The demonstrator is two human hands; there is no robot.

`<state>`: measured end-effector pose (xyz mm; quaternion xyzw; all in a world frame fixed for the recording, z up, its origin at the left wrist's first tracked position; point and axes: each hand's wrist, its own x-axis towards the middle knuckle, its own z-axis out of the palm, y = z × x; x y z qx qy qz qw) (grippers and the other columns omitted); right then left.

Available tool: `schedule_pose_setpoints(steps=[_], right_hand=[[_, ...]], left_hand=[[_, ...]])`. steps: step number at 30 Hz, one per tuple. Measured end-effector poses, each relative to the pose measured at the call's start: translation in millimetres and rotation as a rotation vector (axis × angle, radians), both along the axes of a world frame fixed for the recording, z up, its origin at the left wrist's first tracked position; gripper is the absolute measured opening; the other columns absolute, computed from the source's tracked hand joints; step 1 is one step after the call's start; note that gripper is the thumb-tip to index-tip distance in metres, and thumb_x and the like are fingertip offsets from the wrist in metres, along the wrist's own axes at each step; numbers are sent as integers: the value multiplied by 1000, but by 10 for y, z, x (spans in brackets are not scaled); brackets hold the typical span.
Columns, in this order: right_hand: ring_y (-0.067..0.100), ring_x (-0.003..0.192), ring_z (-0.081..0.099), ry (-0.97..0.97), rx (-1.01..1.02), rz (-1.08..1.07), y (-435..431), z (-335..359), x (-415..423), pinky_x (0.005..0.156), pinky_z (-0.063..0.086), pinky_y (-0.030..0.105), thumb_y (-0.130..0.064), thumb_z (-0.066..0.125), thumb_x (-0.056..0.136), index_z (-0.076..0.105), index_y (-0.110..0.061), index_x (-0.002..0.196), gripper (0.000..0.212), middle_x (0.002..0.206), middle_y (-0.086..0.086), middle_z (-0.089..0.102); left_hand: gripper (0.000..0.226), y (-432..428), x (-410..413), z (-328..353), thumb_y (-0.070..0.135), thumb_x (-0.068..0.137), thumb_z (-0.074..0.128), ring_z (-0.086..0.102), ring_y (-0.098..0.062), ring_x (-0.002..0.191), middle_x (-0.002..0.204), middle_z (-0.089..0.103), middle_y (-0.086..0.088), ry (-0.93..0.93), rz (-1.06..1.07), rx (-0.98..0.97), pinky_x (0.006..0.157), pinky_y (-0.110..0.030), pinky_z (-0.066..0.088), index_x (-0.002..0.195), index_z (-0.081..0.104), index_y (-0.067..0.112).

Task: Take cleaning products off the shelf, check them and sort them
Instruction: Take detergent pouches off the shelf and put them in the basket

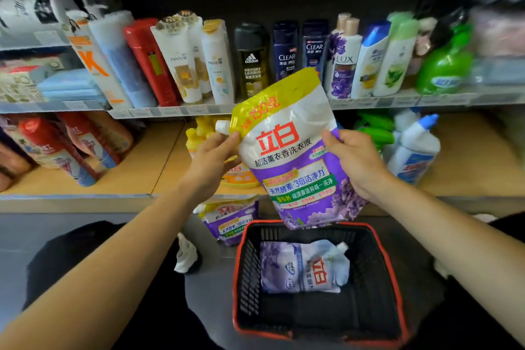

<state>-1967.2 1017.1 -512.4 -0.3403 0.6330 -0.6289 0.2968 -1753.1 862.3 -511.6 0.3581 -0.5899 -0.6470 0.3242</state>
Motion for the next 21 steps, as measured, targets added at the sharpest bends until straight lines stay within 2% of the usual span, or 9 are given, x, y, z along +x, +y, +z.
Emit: schedule_pose_setpoints(steps=[4, 7, 8, 10, 12, 15, 18, 19, 21], right_hand=[[43, 94, 69, -93, 23, -48, 187, -176, -153, 89, 47, 70, -23, 56, 102, 71, -2, 95, 27, 101, 29, 71], [43, 98, 70, -98, 86, -69, 304, -352, -249, 93, 53, 61, -23, 54, 103, 69, 2, 100, 30, 103, 24, 74], [38, 95, 71, -93, 112, -90, 333, -403, -274, 90, 56, 55, -23, 53, 103, 67, 5, 102, 31, 104, 24, 73], [20, 85, 69, -58, 130, -171, 385, -452, -318, 78, 55, 39, -19, 53, 103, 66, 4, 103, 27, 109, 25, 72], [9, 87, 63, 72, 129, -309, 456, -410, -369, 77, 49, 29, -17, 58, 100, 68, -8, 108, 15, 115, 18, 70], [10, 110, 59, 357, 70, -384, 572, -217, -401, 94, 48, 26, -20, 69, 93, 60, -18, 129, 38, 126, -1, 62], [17, 124, 53, 730, 3, -289, 630, -46, -273, 105, 42, 35, -32, 73, 86, 61, -18, 132, 49, 130, -2, 61], [19, 124, 53, 783, 16, -225, 627, -17, -215, 105, 42, 39, -35, 73, 84, 61, -19, 132, 52, 130, -2, 62], [18, 122, 57, 726, 97, -51, 599, 27, -124, 103, 45, 43, -37, 73, 87, 60, -21, 134, 51, 129, -2, 65]], left_hand=[[20, 264, -270, 8, 15, 106, 50, 69, -25, 101, 112, 69, -17, 98, 21, -52, 91, -46, 56, 116, 61, 2], [25, 424, -399, 23, 14, 105, 52, 68, -33, 101, 113, 68, -27, 101, 45, -102, 91, -51, 55, 118, 60, -6], [23, 475, -439, 38, 13, 104, 54, 70, -32, 99, 109, 71, -24, 101, 41, -140, 88, -48, 56, 115, 63, -4], [11, 606, -520, 76, 10, 101, 58, 72, -16, 85, 90, 76, -5, 107, 3, -221, 74, -31, 60, 106, 67, 4], [8, 733, -592, 71, 7, 98, 62, 69, -10, 80, 83, 74, 1, 72, -74, -295, 69, -28, 60, 103, 68, 8], [11, 811, -664, 58, 7, 96, 64, 65, -21, 88, 93, 71, -19, 21, -136, -377, 80, -54, 56, 106, 67, 4], [12, 780, -671, 60, 14, 94, 69, 62, -19, 86, 90, 70, -20, 2, -188, -422, 76, -56, 54, 100, 67, 3], [26, 781, -665, 56, 20, 93, 71, 59, -22, 84, 91, 67, -29, -24, -214, -445, 75, -59, 52, 100, 65, -4], [47, 794, -637, 30, 32, 90, 71, 57, -29, 80, 92, 61, -36, -77, -261, -487, 72, -66, 48, 101, 61, -12]])
